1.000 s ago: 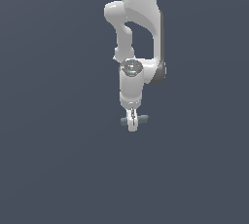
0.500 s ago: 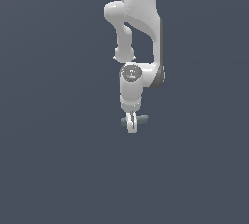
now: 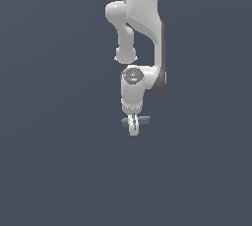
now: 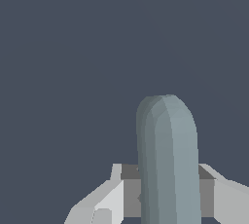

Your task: Pick up the object and move it to a goal position.

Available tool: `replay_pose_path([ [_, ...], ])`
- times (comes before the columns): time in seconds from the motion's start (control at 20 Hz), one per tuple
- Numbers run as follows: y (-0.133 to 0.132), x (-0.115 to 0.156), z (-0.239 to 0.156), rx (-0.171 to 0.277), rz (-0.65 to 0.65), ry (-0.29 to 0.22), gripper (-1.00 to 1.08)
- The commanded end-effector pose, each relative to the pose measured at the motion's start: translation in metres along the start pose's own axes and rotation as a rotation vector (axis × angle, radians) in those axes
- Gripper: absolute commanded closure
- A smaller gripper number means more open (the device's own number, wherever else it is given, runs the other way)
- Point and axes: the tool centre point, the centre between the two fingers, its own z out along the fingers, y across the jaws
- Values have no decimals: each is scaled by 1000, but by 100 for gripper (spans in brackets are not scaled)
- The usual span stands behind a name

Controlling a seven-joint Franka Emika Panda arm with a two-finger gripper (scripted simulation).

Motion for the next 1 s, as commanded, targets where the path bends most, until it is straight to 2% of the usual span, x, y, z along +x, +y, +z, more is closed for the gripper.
replay_pose_path([
  [0.0,0,0,1,-1,0,0,108],
  [0.5,-3,2,-11,0,0,0,108],
  [0.95,-19,11,-68,0,2,1,108],
])
